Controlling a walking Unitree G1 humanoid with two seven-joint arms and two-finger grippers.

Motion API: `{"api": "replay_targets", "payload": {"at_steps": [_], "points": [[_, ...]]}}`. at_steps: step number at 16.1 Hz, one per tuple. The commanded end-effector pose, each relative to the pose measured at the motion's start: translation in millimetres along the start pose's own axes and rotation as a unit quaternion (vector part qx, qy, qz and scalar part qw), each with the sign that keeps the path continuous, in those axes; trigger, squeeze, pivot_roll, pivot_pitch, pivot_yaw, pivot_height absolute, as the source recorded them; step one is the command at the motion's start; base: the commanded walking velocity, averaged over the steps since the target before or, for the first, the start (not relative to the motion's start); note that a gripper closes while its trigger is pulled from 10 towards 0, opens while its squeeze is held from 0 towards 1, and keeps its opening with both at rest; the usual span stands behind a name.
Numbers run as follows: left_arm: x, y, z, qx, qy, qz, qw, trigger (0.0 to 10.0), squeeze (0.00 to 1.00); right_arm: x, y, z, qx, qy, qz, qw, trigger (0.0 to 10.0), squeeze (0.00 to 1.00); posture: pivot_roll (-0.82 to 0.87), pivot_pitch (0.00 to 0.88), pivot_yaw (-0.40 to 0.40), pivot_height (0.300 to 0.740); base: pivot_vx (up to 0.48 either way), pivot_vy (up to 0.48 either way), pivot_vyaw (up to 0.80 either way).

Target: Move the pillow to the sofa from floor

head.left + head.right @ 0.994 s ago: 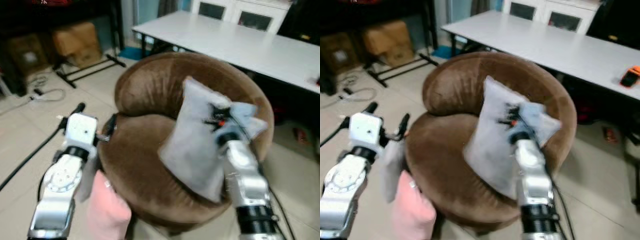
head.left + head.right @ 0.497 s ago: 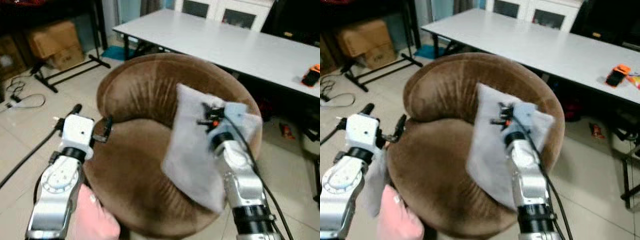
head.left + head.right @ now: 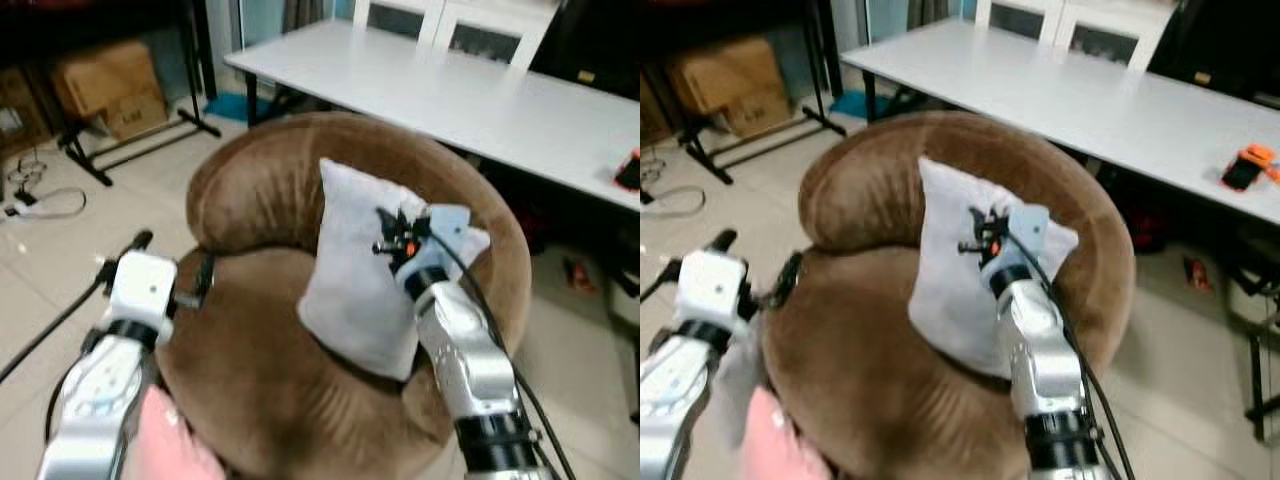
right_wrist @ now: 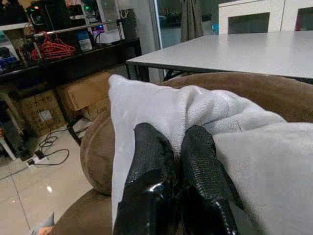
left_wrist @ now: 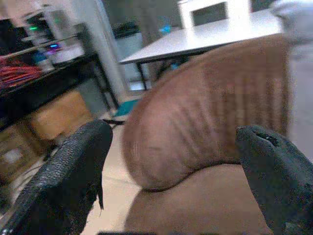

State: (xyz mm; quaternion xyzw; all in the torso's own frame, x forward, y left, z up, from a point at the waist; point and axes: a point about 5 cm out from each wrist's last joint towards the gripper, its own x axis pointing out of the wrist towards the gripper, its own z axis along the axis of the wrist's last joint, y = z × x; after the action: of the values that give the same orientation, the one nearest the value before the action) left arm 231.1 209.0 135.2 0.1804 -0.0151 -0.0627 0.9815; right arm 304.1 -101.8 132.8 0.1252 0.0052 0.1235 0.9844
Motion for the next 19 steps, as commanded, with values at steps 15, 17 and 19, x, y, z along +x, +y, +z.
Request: {"api": "replay_targets", "payload": {"at_steps": [15,17,19], "points": [[-35.4,-20.8,-5,0.055,0.054,-0.186,0.980,10.0,0.00,20.4,43.2,15,-0.017,0.103,0.057,0.993,10.0,0.00,0.14,0.000,-0.103,0.740,0.000,0.000,0.00],[-34.8,-21.3,-5,0.054,0.053,-0.188,0.979,10.0,0.00,22.2,44.7,16,-0.007,0.106,0.057,0.993,10.0,0.00,0.14,0.000,-0.099,0.740,0.000,0.000,0.00],[-32.8,-22.7,-5,0.055,0.050,-0.197,0.978,10.0,0.00,31.1,52.2,16,0.017,0.107,0.055,0.993,10.0,0.00,0.13,0.000,-0.098,0.740,0.000,0.000,0.00]]}}
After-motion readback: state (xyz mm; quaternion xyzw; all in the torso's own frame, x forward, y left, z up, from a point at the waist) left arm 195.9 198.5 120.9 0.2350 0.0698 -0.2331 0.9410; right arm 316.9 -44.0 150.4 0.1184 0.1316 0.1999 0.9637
